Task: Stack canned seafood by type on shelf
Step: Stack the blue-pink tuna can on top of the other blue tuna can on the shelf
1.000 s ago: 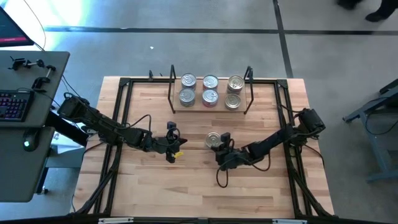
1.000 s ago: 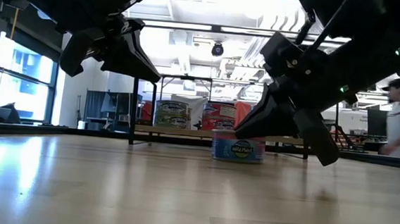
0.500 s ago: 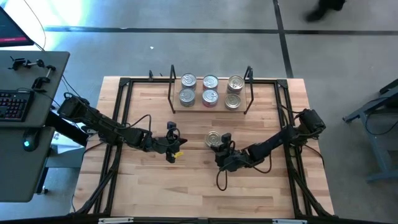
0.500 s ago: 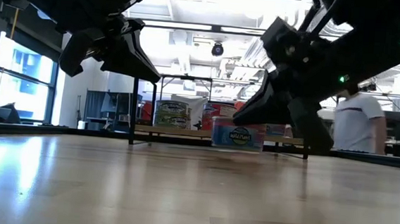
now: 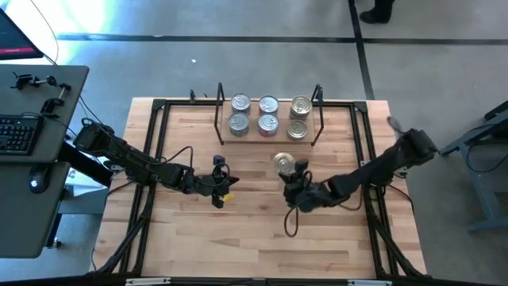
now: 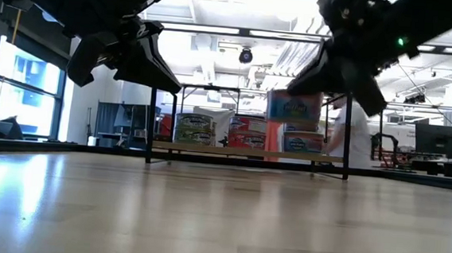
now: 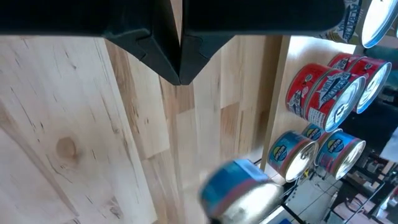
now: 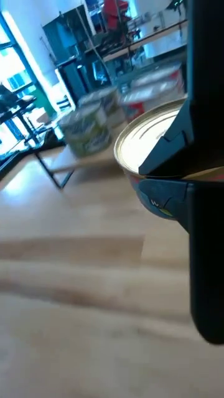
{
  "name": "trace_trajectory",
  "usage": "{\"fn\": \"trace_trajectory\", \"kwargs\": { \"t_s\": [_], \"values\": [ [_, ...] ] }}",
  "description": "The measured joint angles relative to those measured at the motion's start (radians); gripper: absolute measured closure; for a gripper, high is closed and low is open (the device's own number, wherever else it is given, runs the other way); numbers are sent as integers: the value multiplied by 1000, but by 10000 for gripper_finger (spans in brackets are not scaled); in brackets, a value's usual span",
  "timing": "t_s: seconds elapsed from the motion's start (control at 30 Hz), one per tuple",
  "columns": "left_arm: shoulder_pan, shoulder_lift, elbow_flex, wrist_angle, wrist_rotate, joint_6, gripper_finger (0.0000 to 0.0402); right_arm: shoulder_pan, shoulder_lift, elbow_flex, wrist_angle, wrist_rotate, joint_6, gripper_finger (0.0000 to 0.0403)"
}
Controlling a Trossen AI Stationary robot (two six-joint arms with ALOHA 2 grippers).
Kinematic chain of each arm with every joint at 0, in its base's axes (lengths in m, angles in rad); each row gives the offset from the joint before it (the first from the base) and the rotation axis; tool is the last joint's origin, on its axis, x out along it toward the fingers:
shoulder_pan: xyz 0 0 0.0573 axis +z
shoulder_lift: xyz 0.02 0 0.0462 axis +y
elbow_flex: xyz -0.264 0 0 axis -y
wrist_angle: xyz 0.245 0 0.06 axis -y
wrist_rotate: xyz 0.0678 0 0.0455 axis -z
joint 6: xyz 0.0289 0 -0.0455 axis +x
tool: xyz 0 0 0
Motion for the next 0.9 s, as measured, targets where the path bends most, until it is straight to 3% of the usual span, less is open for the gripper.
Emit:
{"fn": "trace_trajectory", "kwargs": {
  "t_s": [0.23, 0.6, 0.77, 0.9],
  "values": [
    [0, 0, 0, 1, 0, -1, 402, -148, -179, 1, -142, -24, -88, 403],
    [0, 0, 0, 0, 0, -20, 402, -511, -217, 1, -199, -288, -170, 403],
    [0, 0, 0, -1, 0, -27, 402, -574, -216, 1, -202, -371, -145, 403],
    [0, 0, 0, -1, 0, -28, 401, -590, -216, 1, -222, -373, -82, 403]
  ]
}}
